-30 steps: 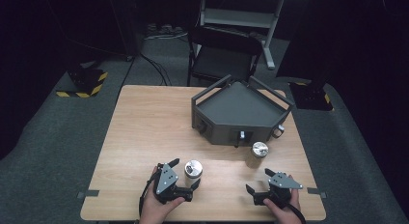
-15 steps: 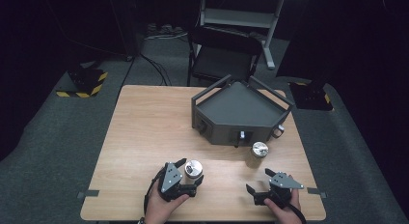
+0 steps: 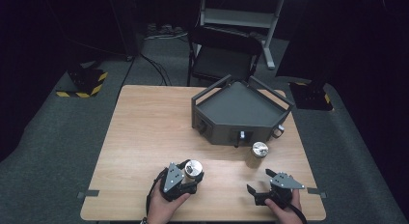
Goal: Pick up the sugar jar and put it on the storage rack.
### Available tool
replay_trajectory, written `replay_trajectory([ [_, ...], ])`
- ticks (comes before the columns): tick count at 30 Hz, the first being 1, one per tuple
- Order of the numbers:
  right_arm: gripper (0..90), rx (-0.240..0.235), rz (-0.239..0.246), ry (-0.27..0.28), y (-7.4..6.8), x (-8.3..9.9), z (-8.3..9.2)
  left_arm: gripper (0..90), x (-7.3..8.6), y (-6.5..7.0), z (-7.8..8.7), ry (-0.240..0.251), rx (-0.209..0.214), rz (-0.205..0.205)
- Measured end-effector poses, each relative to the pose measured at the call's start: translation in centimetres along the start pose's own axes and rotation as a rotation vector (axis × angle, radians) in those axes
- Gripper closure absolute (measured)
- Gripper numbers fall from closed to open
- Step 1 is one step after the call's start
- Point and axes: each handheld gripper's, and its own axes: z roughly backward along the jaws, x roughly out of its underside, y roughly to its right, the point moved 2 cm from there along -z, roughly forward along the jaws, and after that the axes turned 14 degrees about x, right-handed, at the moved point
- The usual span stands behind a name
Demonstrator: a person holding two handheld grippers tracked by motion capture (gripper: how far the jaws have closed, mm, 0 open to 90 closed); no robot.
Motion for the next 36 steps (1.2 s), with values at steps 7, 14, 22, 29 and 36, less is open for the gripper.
replay_trajectory([
  [7, 0.4, 0.001, -0.005, -0.004, 0.07, -0.03, -0.01, 32.6, 0.02, -0.1, 0.1, 0.008, 0.005, 0.006],
  [14, 0.4, -0.003, -0.009, -0.001, 0.16, 0.03, 0.0, 33.2, 0.16, 0.14, 0.1, 0.017, -0.003, 0.002],
  [22, 0.4, -0.005, -0.008, -0.002, 0.23, 0.03, 0.01, 35.0, -0.18, 0.46, 0.04, 0.01, -0.018, -0.025],
  [29, 0.4, -0.005, -0.007, -0.002, 0.27, 0.03, 0.02, 35.0, -0.17, 0.27, -0.03, 0.02, -0.024, -0.008],
  [36, 0.4, -0.009, -0.003, -0.001, 0.33, 0.03, 0.0, 35.0, -0.35, 0.04, 0.02, 0.036, -0.034, 0.001],
])
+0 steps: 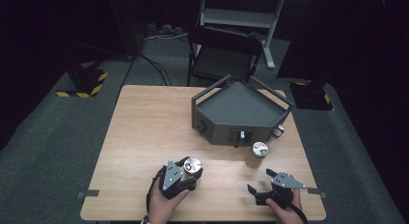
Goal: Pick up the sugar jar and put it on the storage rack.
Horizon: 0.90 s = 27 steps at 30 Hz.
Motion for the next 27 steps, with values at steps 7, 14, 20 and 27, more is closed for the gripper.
replay_trajectory([
  [7, 0.4, 0.001, 0.002, 0.001, 0.0, 0.0, 0.0, 35.0, -0.9, -0.2, -0.1, 0.029, -0.004, -0.012],
  [14, 0.4, 0.0, 0.003, 0.001, 0.0, 0.0, 0.0, 35.0, -1.8, -0.5, -0.4, 0.05, -0.01, -0.01],
  [20, 0.4, -0.004, -0.001, 0.001, 0.1, 0.0, 0.0, 35.0, -2.9, -0.7, -0.7, 0.054, -0.02, -0.015],
  [27, 0.4, -0.005, -0.005, 0.003, 0.2, 0.1, 0.0, 35.0, -3.9, -0.8, -1.2, 0.066, -0.026, -0.022],
])
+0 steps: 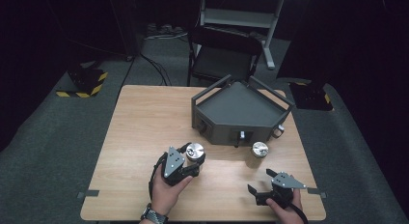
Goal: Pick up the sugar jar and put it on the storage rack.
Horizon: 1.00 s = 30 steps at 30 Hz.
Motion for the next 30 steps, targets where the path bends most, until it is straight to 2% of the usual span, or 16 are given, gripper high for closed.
replay_trajectory([
  [12, 0.4, 0.0, 0.002, 0.002, 0.0, 0.0, 0.0, 35.1, -1.9, -0.9, -1.1, 0.027, -0.007, 0.011],
  [30, 0.4, -0.006, -0.004, 0.001, 0.2, 0.0, 0.0, 35.1, -5.8, -2.0, -3.1, 0.028, -0.036, -0.03],
])
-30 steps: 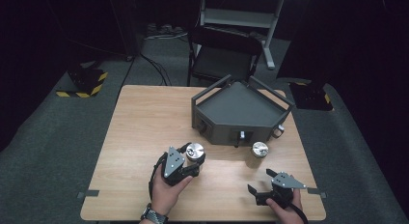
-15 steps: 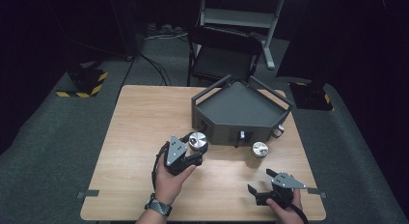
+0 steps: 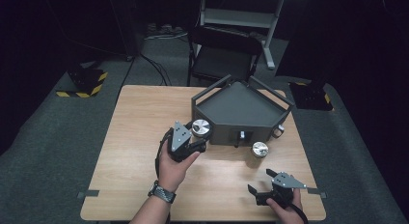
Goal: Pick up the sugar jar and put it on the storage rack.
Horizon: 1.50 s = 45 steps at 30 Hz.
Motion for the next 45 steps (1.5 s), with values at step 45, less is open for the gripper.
replay_trajectory([
  [45, 0.3, -0.018, -0.013, 0.0, 0.4, 0.1, 0.0, 35.1, -4.6, -2.5, -7.0, 0.04, -0.026, -0.009],
])
